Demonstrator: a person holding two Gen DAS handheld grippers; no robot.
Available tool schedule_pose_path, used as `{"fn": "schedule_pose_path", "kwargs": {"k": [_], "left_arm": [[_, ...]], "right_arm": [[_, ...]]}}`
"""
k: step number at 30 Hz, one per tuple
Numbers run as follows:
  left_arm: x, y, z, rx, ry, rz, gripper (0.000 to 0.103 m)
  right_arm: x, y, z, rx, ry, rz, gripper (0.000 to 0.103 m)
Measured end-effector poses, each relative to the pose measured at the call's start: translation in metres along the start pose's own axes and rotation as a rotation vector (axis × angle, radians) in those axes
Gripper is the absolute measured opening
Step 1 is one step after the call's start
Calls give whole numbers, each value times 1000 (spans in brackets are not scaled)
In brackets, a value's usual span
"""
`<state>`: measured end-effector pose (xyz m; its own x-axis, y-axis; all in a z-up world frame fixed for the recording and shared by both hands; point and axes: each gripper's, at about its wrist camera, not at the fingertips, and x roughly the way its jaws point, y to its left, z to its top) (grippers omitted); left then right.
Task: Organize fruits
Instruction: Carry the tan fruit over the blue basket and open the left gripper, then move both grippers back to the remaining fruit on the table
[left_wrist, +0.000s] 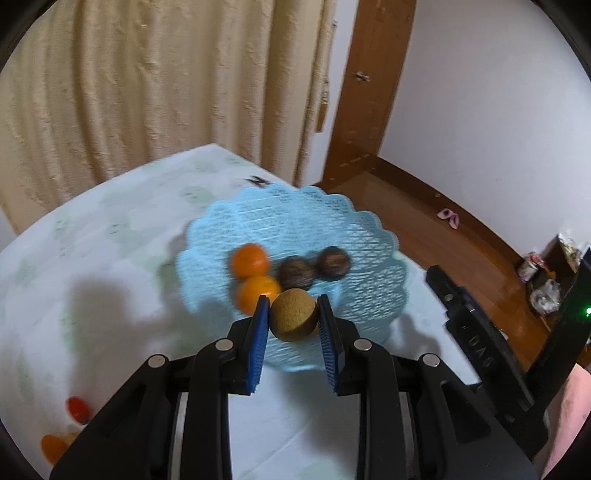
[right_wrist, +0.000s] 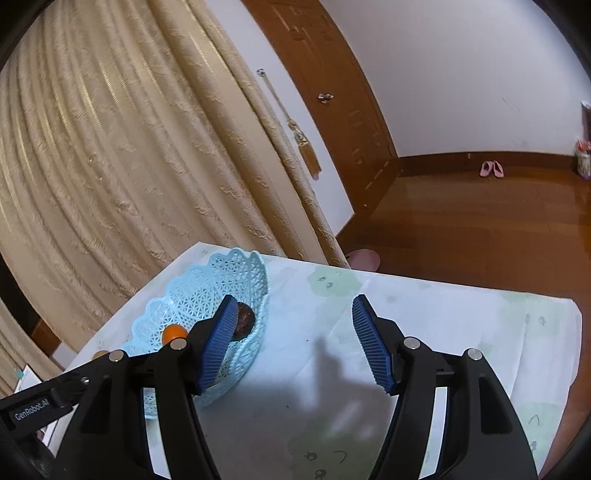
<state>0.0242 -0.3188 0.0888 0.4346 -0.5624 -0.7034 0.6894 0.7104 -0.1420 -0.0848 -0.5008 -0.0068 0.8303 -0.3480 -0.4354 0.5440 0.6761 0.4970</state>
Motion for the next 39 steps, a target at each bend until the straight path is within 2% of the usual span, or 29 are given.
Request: {"fn": "schedule_pose_path", "kwargs": {"k": [7, 9, 10, 11, 13, 14, 16, 20, 29, 39], "left_arm": [[16, -29, 10, 34, -1, -58, 28], [15, -27, 11, 29, -7, -57, 40], [14, -26, 12, 25, -16, -50, 58], [10, -23, 11, 20, -26, -41, 68], [5, -15, 12, -6, -43, -22, 75], [3, -9, 13, -26, -47, -13, 79], [-2, -3, 13, -45, -60, 19, 84], [-9, 6, 11, -30, -83, 112, 90], [-26, 22, 2, -9, -114, 234, 91], [-48, 38, -7, -4, -155, 309, 91]], "right_arm": [[-3, -3, 1, 19, -18, -10, 67], [-3, -7, 2, 35, -21, -15, 67], [-3, -8, 2, 41, -19, -15, 67], [-3, -8, 2, 43, -17, -16, 67], [-4, -7, 1, 37, -20, -16, 69], [-4, -7, 2, 35, -23, -15, 73], [-6, -7, 2, 31, -33, -16, 74], [-7, -7, 2, 30, -32, -14, 74], [-9, -7, 3, 18, -38, -14, 74], [-9, 0, 2, -7, -42, -30, 74]]}}
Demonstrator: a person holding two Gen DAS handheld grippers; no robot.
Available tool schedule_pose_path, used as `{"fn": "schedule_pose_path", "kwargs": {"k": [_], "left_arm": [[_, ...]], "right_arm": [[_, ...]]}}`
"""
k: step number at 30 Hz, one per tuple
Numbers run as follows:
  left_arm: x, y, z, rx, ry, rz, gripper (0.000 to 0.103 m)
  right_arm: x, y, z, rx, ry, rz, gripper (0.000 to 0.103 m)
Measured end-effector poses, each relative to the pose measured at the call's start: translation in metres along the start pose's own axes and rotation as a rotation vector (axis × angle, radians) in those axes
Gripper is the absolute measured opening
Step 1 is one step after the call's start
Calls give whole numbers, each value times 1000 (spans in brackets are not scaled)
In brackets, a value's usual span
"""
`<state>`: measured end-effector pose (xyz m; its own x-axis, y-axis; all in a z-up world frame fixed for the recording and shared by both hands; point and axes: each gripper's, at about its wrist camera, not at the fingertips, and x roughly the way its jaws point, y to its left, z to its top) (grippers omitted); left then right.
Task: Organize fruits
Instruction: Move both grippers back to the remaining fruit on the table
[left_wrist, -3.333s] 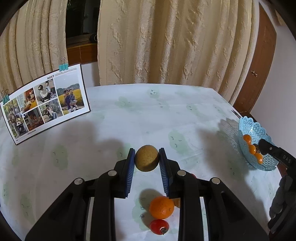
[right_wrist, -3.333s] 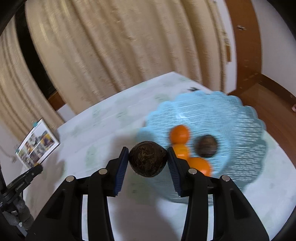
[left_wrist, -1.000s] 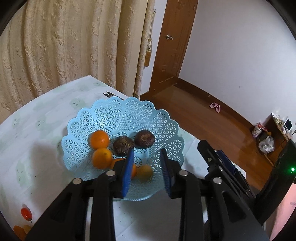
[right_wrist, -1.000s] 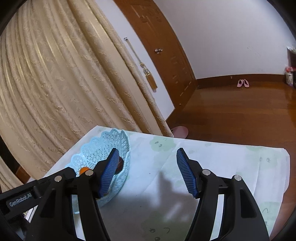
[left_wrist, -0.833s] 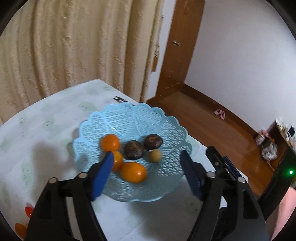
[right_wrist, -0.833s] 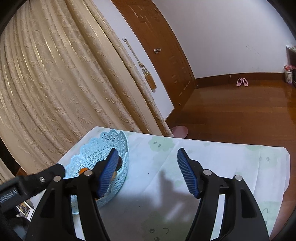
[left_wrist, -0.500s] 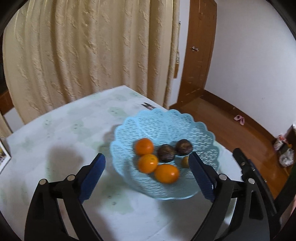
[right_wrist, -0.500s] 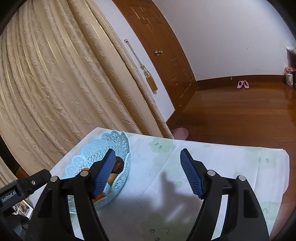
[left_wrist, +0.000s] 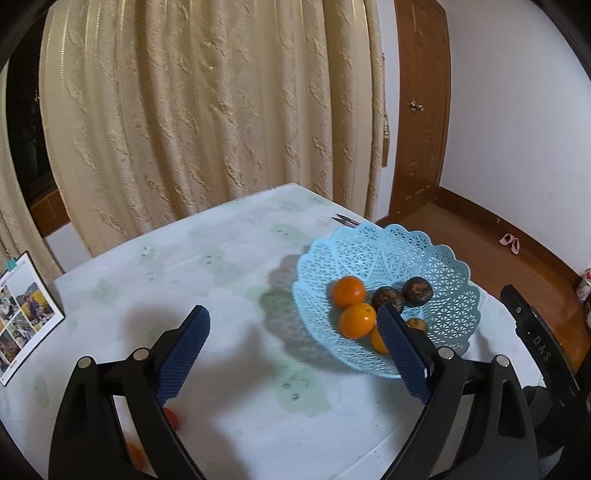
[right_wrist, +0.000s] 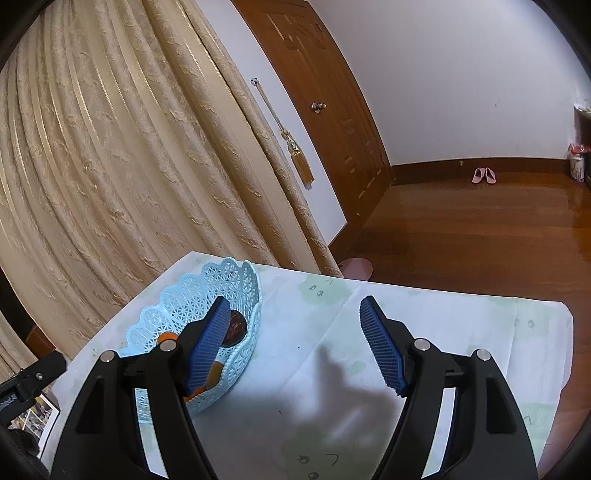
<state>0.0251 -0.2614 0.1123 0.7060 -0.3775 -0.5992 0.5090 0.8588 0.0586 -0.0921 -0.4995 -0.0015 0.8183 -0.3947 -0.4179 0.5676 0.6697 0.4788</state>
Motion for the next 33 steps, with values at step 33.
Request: {"fn": "schedule_pose_path", "kwargs": {"k": [33], "left_arm": [[-50, 178, -66, -249, 61, 113, 91]], "right_arm": [[-42, 126, -74, -384, 211, 317, 81]]}}
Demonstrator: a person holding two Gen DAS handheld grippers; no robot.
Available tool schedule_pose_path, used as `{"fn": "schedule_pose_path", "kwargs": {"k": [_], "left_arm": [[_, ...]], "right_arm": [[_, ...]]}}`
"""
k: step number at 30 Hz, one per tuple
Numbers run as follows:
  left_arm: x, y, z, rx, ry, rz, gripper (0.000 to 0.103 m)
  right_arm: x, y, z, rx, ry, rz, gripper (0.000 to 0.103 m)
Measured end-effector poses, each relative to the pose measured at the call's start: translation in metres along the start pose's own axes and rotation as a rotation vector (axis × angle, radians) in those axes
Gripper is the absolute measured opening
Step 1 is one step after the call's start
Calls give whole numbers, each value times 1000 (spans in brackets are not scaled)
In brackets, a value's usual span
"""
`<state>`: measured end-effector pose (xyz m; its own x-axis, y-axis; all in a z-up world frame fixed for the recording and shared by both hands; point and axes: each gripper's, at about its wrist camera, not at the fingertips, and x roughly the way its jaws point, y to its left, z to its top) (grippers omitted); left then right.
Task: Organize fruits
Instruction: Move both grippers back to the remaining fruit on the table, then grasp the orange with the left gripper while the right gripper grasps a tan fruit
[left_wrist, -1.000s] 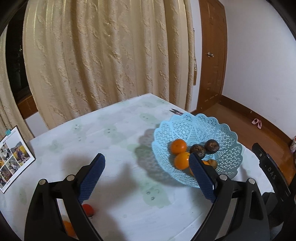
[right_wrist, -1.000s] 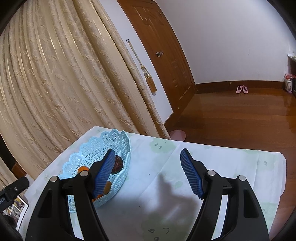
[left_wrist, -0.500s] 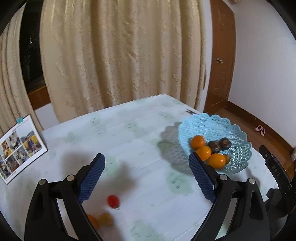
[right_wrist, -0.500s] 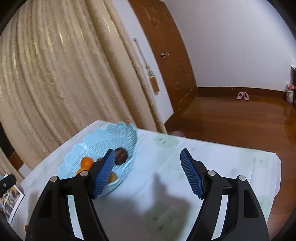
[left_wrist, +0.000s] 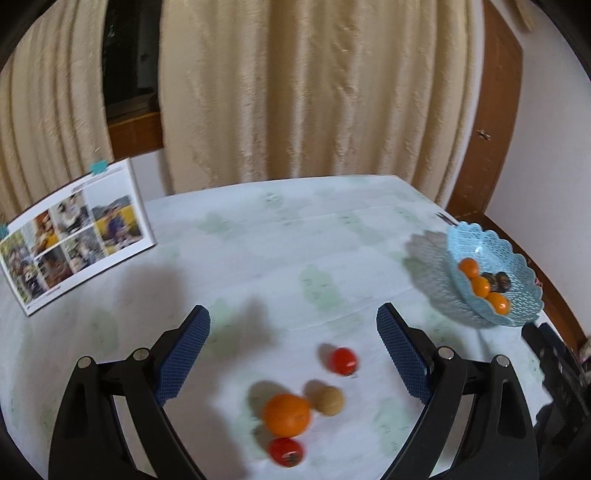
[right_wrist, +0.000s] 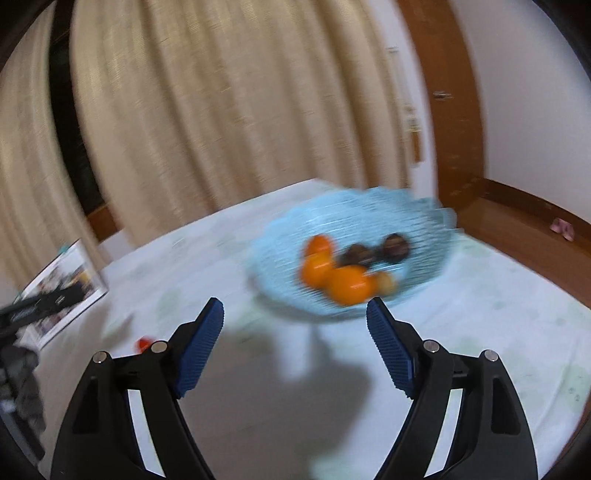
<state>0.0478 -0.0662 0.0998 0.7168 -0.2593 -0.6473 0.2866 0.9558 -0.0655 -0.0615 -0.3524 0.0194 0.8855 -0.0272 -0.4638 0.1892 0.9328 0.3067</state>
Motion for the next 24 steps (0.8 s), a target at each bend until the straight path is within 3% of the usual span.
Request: {"fn": "schedule_pose_path", "kwargs": {"k": [6, 10, 18, 24], "left_arm": [[0, 26, -6, -31, 26, 3, 91], [-1, 35, -14, -17, 39, 14, 91], [17, 35, -43, -2, 151, -52, 90], [32, 22, -55, 22, 220, -105, 76]], "right_arm": [[19, 56, -15, -102, 153, 193, 81], [28, 91, -28, -179, 218, 265, 81], [51, 87, -34, -110, 278, 215, 81], [50, 73, -31, -86, 271, 194, 81]]}}
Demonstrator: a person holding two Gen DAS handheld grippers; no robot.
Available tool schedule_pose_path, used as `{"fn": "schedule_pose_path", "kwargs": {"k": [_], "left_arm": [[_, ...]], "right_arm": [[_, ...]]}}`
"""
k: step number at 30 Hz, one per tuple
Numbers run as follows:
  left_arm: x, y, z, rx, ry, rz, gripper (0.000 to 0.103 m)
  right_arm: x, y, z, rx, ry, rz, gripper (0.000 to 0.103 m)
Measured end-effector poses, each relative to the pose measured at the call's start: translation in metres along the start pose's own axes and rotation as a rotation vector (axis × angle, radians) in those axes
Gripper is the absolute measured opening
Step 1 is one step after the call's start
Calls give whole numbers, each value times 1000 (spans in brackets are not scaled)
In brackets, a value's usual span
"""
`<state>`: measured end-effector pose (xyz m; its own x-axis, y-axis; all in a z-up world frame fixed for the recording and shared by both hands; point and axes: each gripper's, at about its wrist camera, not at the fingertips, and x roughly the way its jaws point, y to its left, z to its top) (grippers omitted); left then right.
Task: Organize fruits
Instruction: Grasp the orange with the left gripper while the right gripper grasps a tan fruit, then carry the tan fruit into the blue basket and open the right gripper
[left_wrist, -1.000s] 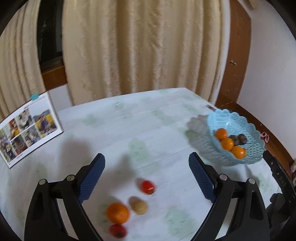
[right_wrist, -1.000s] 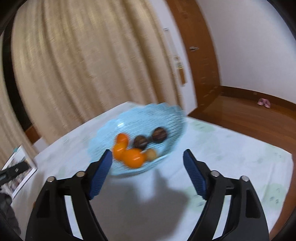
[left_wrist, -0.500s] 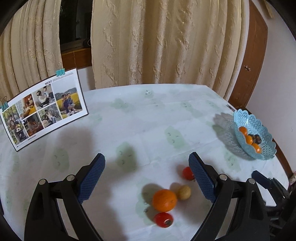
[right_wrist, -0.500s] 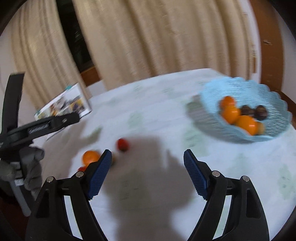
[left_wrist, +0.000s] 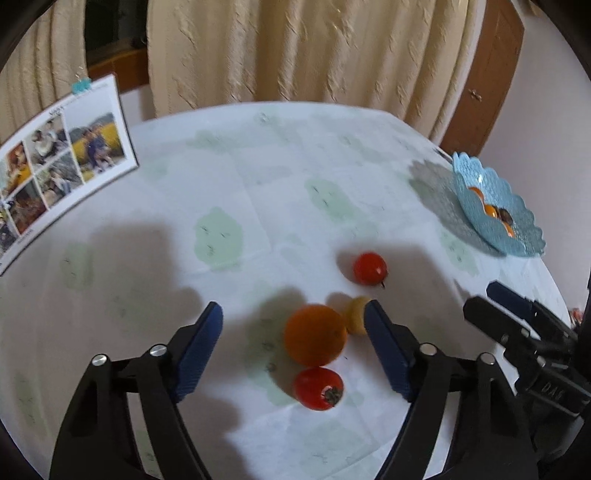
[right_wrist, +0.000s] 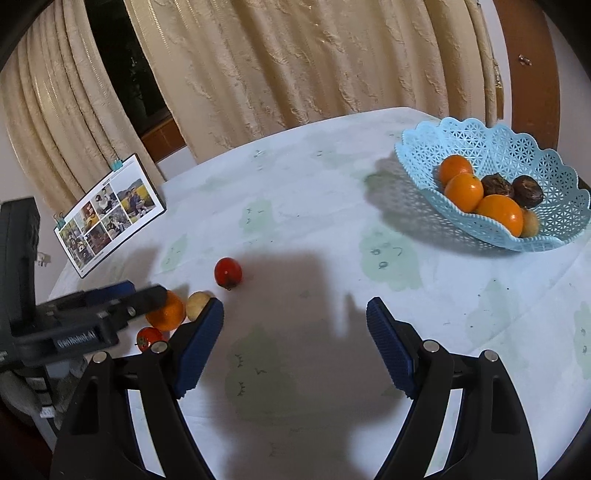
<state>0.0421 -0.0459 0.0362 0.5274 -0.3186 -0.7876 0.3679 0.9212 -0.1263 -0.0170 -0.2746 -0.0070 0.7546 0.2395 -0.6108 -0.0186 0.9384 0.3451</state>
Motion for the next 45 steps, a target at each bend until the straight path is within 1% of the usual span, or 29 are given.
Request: {"fn": "schedule_pose_path", "kwargs": {"k": [2, 3, 4, 5, 6, 7, 8, 11, 14, 18, 19, 20, 22, 26, 31, 36, 38, 40, 42, 45], "left_arm": [[5, -2, -2, 2, 15, -11, 66], [9, -1, -3, -2, 26, -22, 63], [12, 0, -3, -9, 36, -30, 55], [15, 2, -4, -17, 45, -41, 51], [18, 4, -4, -33, 56, -69, 49], [18, 5, -4, -41, 59, -95, 42], [17, 5, -4, -42, 58, -104, 37], [8, 5, 0, -39, 29, -94, 37], [-3, 11, 3, -51, 3, -88, 37], [-19, 16, 10, -56, -46, -49, 37], [-22, 17, 11, -54, -55, -38, 37], [-25, 18, 13, -56, -65, -32, 37], [-29, 21, 15, -65, -75, -30, 37], [-33, 27, 16, -79, -85, -20, 37], [-39, 34, 18, -93, -96, -9, 37], [-40, 34, 18, -97, -99, -10, 37], [-40, 34, 19, -99, -99, -8, 37], [-39, 35, 19, -104, -99, -6, 37], [-39, 35, 19, -107, -98, -4, 37], [-39, 35, 19, -109, -98, -2, 37]], "right_arm": [[-1, -1, 0, 2, -2, 0, 81], [-2, -2, 0, 2, -2, 1, 81], [-1, 0, 0, 1, -2, 2, 81], [-1, 0, 0, -2, -1, 4, 81], [-2, 1, 0, -5, -1, 5, 81], [-2, 2, 0, -9, -1, 7, 81], [-2, 3, 0, -12, 0, 10, 81], [0, 8, 0, -23, 8, 21, 81], [4, 17, 1, -43, 31, 55, 81], [12, 30, 4, -73, 62, 92, 79], [15, 34, 5, -83, 72, 102, 77], [18, 39, 5, -97, 84, 109, 72], [24, 46, 5, -114, 103, 120, 68], [39, 57, 6, -144, 141, 125, 54], [51, 64, 3, -159, 174, 134, 43], [63, 74, 6, -174, 193, 138, 42], [69, 77, 6, -179, 207, 133, 34], [72, 79, 7, -185, 206, 125, 33], [73, 80, 7, -192, 207, 122, 28], [68, 78, 6, -191, 200, 123, 26]]}}
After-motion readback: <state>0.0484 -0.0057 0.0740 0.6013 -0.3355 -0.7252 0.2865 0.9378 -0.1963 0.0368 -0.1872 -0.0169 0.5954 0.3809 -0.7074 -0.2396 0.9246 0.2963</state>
